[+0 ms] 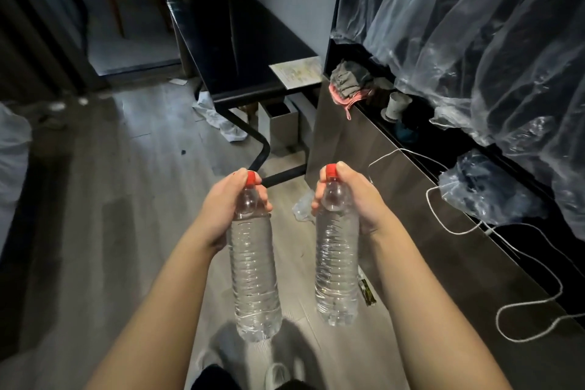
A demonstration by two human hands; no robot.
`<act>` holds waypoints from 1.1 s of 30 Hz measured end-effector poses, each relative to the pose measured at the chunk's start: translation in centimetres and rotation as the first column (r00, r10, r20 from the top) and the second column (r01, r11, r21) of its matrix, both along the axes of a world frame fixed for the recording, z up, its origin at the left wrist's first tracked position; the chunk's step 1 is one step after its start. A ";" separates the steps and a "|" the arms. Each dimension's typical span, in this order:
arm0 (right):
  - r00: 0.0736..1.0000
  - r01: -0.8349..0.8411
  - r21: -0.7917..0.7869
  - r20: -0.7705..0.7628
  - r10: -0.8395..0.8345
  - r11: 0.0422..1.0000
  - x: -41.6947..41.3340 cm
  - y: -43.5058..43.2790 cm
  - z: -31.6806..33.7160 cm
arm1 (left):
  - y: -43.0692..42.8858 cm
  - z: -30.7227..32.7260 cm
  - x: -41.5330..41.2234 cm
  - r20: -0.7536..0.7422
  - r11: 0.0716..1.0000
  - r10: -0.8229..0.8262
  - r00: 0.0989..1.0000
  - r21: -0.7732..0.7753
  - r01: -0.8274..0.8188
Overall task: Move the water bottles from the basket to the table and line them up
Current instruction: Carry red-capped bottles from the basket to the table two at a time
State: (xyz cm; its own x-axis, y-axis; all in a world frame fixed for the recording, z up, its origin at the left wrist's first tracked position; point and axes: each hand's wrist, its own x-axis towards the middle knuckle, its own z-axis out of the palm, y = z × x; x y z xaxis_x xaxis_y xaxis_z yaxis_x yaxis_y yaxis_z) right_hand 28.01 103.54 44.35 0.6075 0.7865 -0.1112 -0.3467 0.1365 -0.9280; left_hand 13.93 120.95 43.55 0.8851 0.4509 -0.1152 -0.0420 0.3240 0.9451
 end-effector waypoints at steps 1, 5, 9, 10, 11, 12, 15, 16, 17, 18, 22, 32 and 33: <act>1.000 -0.003 0.002 0.000 0.003 1.000 0.6 0.7 -0.1 | 0.6 -0.1 0.6 0.000 1.000 -0.006 1.000 0.006 0.006; 1.000 -0.014 0.009 -0.005 0.014 1.000 2.9 4.1 -0.7 | 3.9 -0.6 3.2 0.013 1.000 -0.014 1.000 -0.013 0.014; 1.000 -0.020 0.033 0.009 0.019 0.999 5.2 8.3 -1.9 | 8.8 -1.3 6.0 0.011 0.999 -0.041 0.999 -0.009 0.041; 1.000 -0.019 0.030 0.020 0.018 0.999 5.8 9.6 -2.1 | 10.3 -1.4 6.8 0.006 0.998 -0.055 0.998 0.005 0.055; 1.000 -0.011 0.027 0.027 0.010 1.000 6.4 10.9 -2.3 | 11.8 -1.4 7.6 0.002 0.997 -0.069 0.998 0.015 0.069; 1.000 0.008 0.026 0.026 -0.008 1.000 7.0 12.4 -2.4 | 13.4 -1.3 8.3 -0.003 0.996 -0.081 0.997 0.022 0.081; 0.996 0.083 0.039 -0.023 -0.082 0.996 8.8 17.5 -2.6 | 19.1 -0.7 10.6 -0.030 0.992 -0.113 0.993 0.046 0.114; 0.994 0.101 0.044 -0.044 -0.099 0.994 9.4 19.3 -2.6 | 21.2 -0.5 11.4 -0.036 0.991 -0.126 0.991 0.049 0.128; 0.992 0.117 0.048 -0.062 -0.114 0.992 10.1 21.2 -2.6 | 23.3 -0.2 12.1 -0.042 0.989 -0.141 0.989 0.047 0.143; 0.989 0.132 0.047 -0.077 -0.128 0.990 10.7 23.0 -2.6 | 25.4 0.1 12.9 -0.051 0.987 -0.152 0.987 0.045 0.154; 0.976 0.198 0.026 -0.097 -0.194 0.980 13.3 30.3 -2.4 | 33.1 1.0 15.8 -0.055 0.985 -0.165 0.985 0.033 0.167; 0.968 0.243 -0.040 -0.050 -0.245 0.969 19.7 42.1 -2.6 | 44.9 -0.5 22.2 -0.069 0.992 -0.122 0.990 0.029 0.124; 0.971 0.236 -0.035 -0.037 -0.237 0.971 20.6 43.0 -2.7 | 45.7 -0.6 22.9 -0.072 0.993 -0.113 0.991 0.029 0.115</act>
